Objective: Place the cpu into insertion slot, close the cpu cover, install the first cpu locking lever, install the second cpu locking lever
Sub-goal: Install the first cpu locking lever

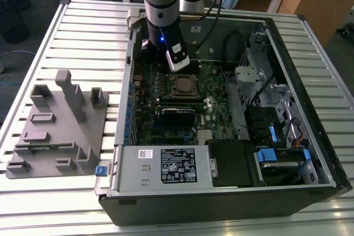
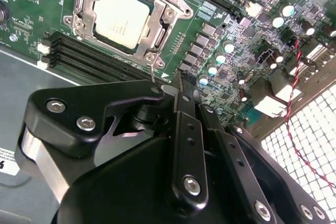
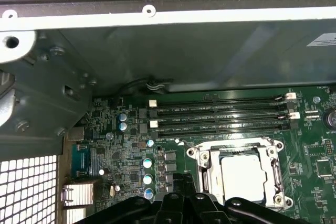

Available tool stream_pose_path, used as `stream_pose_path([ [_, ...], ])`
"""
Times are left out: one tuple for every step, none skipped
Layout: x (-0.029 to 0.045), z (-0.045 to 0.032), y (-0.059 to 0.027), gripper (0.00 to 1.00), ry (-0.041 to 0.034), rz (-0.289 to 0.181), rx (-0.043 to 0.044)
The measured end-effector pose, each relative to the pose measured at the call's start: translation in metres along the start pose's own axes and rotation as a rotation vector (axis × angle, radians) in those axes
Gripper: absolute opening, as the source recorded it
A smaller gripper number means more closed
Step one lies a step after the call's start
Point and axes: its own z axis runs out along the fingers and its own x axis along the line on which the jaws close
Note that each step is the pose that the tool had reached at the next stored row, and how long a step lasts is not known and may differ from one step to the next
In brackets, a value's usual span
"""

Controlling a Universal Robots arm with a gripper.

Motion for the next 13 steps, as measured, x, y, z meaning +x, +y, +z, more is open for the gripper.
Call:
stream_pose_path([
  [0.0000,0.0000,0.0000,0.11,0.0000,0.000,0.0000],
  [0.0001,0.0000,0.0000,0.11,0.0000,0.000,0.0000],
  [0.0001,0.0000,0.0000,0.11,0.0000,0.000,0.0000],
  [0.0002,0.0000,0.0000,0.11,0.0000,0.000,0.0000],
  [0.0004,0.0000,0.0000,0.11,-0.0001,0.000,0.0000],
  [0.0008,0.0000,-0.0001,0.11,-0.0001,0.000,-0.0001],
  [0.0014,0.0000,-0.0001,0.11,-0.0001,0.000,-0.0002],
  [0.0022,0.0000,-0.0001,0.11,-0.0001,0.000,-0.0001],
  [0.0031,0.0000,0.0000,0.11,0.0000,0.000,-0.0001],
  [0.0041,0.0000,0.0001,0.11,0.0000,0.000,0.0000],
  [0.0051,0.0000,0.0004,0.11,0.0000,0.000,0.0000],
  [0.0059,0.0001,0.0007,0.11,-0.0001,0.000,0.0000],
  [0.0066,0.0002,0.0012,0.11,0.0000,0.000,0.0001],
])
